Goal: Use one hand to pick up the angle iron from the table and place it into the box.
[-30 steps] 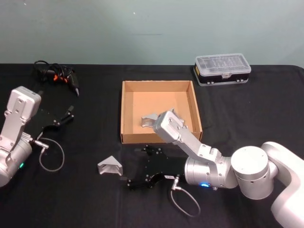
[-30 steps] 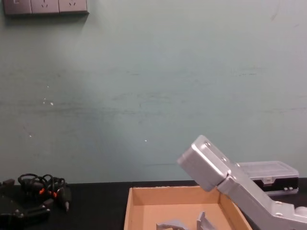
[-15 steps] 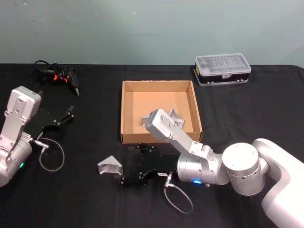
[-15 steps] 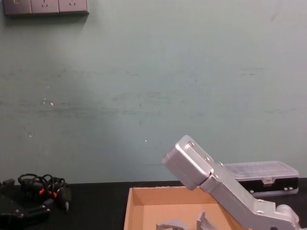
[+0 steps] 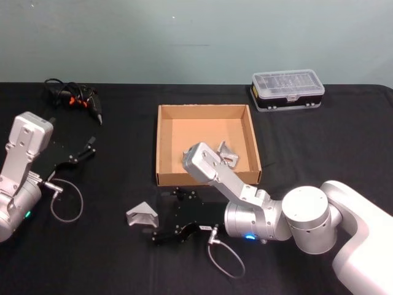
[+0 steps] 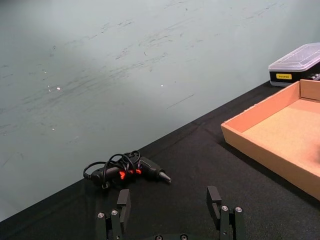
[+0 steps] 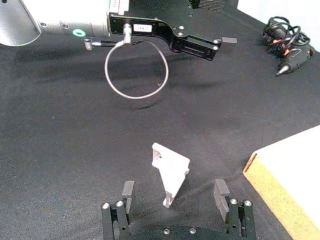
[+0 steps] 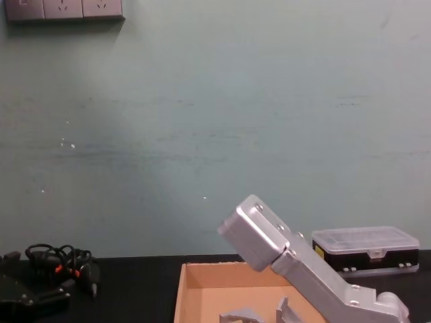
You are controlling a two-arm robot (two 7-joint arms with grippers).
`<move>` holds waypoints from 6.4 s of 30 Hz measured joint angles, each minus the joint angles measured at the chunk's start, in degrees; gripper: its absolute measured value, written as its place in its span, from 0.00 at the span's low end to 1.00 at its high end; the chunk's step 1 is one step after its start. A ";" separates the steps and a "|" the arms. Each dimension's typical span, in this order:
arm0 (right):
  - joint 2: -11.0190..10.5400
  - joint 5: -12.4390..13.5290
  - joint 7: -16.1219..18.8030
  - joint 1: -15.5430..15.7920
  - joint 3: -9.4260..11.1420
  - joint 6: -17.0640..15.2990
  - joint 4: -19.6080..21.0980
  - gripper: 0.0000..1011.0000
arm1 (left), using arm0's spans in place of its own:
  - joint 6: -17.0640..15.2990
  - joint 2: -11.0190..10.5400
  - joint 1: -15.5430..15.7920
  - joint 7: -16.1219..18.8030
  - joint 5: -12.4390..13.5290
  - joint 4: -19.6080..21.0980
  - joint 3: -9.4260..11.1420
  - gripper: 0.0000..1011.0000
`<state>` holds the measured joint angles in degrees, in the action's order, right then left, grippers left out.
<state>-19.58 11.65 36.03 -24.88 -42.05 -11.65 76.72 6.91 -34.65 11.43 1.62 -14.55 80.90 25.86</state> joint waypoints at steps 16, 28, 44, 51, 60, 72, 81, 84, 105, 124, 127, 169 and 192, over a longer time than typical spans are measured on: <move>0.95 -0.08 -0.01 0.15 -0.07 1.05 -1.04 0.69 | 0.00 0.00 0.00 0.00 0.00 0.00 0.00 0.99; 1.43 0.07 0.02 0.30 0.08 2.07 -1.62 0.28 | 0.00 0.00 0.00 0.00 0.00 0.00 0.00 0.99; 1.41 0.34 0.00 0.85 0.34 2.59 -1.16 0.10 | 0.00 0.00 0.00 0.00 0.00 0.00 0.00 0.99; 0.60 1.25 -0.51 1.52 1.48 2.51 1.04 0.10 | 0.00 0.00 0.00 0.00 0.00 0.00 0.00 0.99; -2.74 4.29 -2.37 3.70 5.49 2.09 8.56 0.10 | 0.00 0.00 0.00 0.00 0.00 0.00 0.00 0.99; -8.21 8.49 -6.51 5.68 13.59 1.76 14.09 0.10 | 0.00 0.00 0.00 0.00 0.00 0.01 0.00 0.99; -9.46 9.84 -9.19 4.28 18.07 1.56 10.59 0.10 | 0.00 0.00 0.00 0.00 0.00 0.00 0.00 0.99; -9.04 9.91 -9.69 3.21 18.70 1.50 7.94 0.10 | 0.00 0.00 0.00 0.00 0.00 0.00 0.00 0.99; -2.44 4.24 -8.50 -6.17 14.65 1.84 -10.01 0.10 | 0.00 0.00 0.00 0.00 0.00 0.00 0.00 0.99; 1.98 -0.46 -7.83 -11.17 13.40 2.70 -20.11 0.10 | 0.00 0.00 0.00 0.00 0.00 0.00 0.00 0.99; 2.39 -0.96 -7.57 -11.58 13.31 2.84 -21.11 0.10 | 0.00 0.00 0.00 0.00 0.00 0.00 0.00 0.99; 1.15 -1.87 -13.18 -1.78 21.06 10.89 -8.29 0.99 | 0.00 0.00 0.00 0.00 0.00 0.00 0.00 0.99; -3.61 -10.37 -21.92 12.22 26.93 25.14 3.16 0.99 | 0.00 0.00 0.00 0.00 0.00 0.00 0.00 0.99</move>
<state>-23.19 1.28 14.10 -12.67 -15.13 13.49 79.88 6.91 -34.65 11.43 1.62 -14.55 80.90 25.86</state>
